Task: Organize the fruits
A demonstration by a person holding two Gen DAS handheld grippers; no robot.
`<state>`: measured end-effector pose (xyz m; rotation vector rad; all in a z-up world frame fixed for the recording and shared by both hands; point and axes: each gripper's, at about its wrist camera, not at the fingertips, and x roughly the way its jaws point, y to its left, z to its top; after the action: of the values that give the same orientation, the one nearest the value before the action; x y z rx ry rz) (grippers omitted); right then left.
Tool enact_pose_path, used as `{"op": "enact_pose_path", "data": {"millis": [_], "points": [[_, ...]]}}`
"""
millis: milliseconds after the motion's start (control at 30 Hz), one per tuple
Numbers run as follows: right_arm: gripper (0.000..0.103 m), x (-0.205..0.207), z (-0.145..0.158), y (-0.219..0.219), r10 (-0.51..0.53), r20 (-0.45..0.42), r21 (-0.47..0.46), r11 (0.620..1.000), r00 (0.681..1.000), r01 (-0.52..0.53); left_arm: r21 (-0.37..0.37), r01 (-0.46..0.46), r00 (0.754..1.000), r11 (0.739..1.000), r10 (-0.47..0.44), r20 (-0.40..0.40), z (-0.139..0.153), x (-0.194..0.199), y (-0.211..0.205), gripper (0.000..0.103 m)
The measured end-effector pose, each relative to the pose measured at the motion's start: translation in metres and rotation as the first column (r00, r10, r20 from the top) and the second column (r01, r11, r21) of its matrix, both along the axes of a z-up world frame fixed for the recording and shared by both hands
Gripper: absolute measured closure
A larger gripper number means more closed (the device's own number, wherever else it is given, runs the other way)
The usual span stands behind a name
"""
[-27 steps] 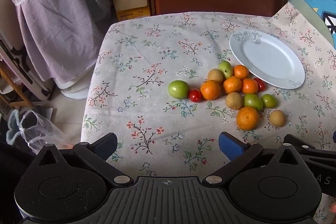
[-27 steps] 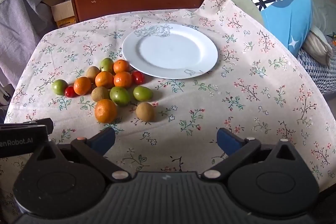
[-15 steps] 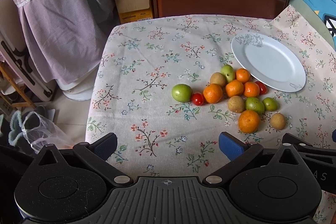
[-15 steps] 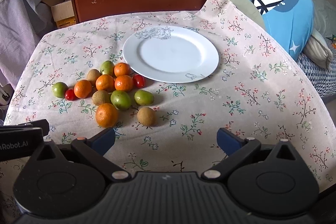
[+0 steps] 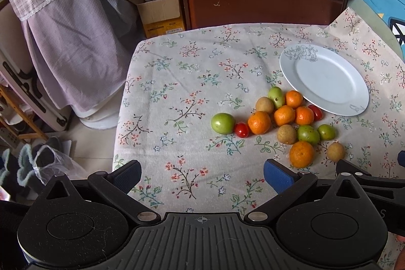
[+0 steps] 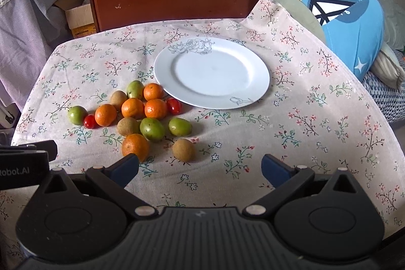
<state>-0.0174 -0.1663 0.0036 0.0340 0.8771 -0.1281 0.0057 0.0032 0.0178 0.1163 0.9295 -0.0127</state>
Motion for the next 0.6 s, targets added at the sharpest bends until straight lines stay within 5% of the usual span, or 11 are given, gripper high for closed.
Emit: {"op": "enact_pose_path", "data": {"millis": [267,333,467,600], "points": [[0.001,-0.004,0.016,0.012,0.112,0.182,-0.166,0.983,0.977,-0.082,-0.028,0.016,1.000,0.999,-0.016,0.002,0.018,0.011,0.001,0.000],[0.001,0.003,0.020,0.009,0.146,0.150,-0.128,0.984,0.978,-0.127,-0.065,0.003,1.000,0.998,-0.001,0.026,0.021,0.015,0.005,0.000],[0.001,0.018,0.019,-0.003,0.172,0.089,0.053,0.983,0.981,-0.177,-0.021,-0.031,0.999,0.999,0.032,0.007,0.021,0.028,0.004,0.000],[0.001,0.024,0.011,-0.008,0.172,0.034,0.114,0.978,0.984,-0.175,-0.002,-0.039,0.999,0.999,0.039,0.020,0.018,0.034,0.003,0.000]]}}
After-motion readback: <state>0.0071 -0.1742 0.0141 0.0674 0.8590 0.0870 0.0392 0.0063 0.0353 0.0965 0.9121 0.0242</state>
